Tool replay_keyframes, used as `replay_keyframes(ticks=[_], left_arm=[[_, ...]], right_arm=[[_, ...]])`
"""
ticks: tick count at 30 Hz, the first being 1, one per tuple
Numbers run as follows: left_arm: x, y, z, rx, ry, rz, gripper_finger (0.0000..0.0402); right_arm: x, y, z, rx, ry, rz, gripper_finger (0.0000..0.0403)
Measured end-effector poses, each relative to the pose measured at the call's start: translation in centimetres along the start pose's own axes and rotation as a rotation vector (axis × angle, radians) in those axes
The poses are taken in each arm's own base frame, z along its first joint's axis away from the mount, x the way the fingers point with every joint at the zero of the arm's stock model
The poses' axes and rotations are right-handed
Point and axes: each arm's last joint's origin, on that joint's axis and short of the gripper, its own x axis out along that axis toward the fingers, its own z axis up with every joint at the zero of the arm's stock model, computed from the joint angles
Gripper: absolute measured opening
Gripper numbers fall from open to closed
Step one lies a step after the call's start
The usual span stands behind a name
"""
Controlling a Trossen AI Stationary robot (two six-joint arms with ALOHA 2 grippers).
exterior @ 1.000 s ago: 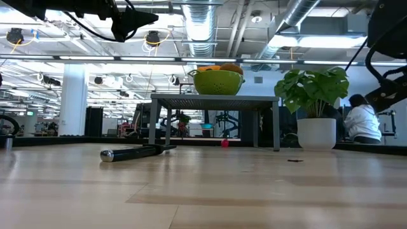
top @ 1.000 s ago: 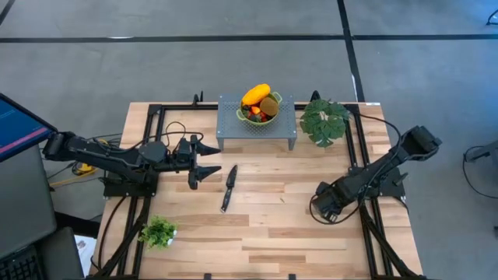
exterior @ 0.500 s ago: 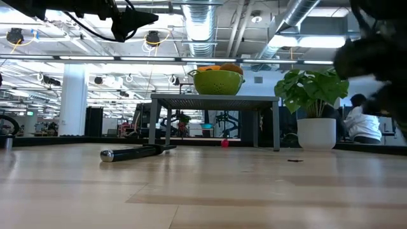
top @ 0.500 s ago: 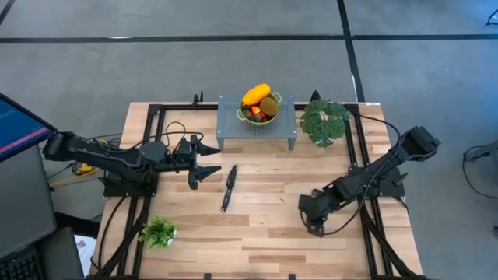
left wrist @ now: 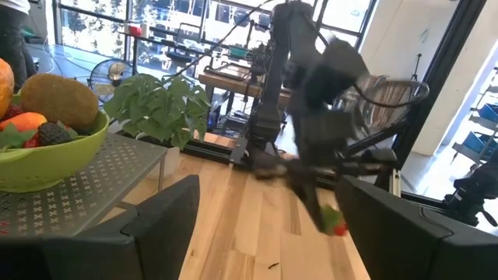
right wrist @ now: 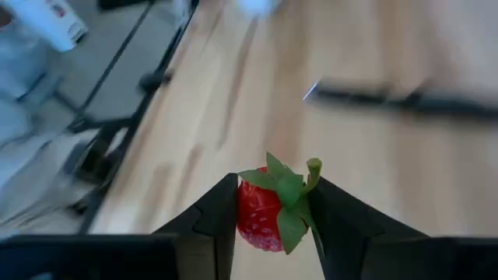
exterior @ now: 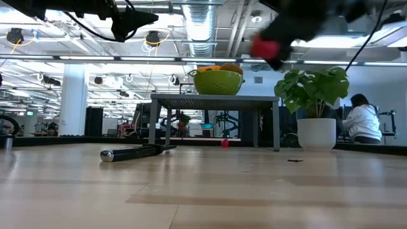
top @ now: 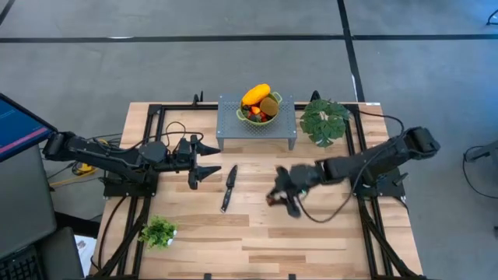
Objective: Pick & Place Fruit
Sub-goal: Put the strawberry into the green strainer bowl on the shelf
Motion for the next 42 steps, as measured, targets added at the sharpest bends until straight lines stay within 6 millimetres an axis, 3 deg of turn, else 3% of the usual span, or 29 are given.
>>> replay_keyframes(ticks=[9,14,24,34,42], left_arm=[[0.0,0.0,0.0,0.000,-0.001,0.001,0.0298],[0.0,0.1,0.1,0.000,-0.008,0.014,0.0298],[0.2,1.3,0.5,0.013,-0.051,0.155,0.0298],[0.2,2.2,0.8,0.055,-0.076,0.215,0.0298],[0.2,2.2,1.1,0.090,-0.095,0.218,0.0298]], right_arm=[[-4.1,-7.2,8.0,-0.074,-0.127,-0.240,0.0134],[-6.8,-10.7,10.5,-0.093,-0.225,-0.362,0.0128],[-10.6,-16.6,11.2,-0.038,-0.354,-0.557,0.0131],[-8.4,-21.2,10.0,-0.032,-0.341,-0.624,0.0136],[-8.1,-21.9,9.7,-0.022,-0.330,-0.634,0.0155]])
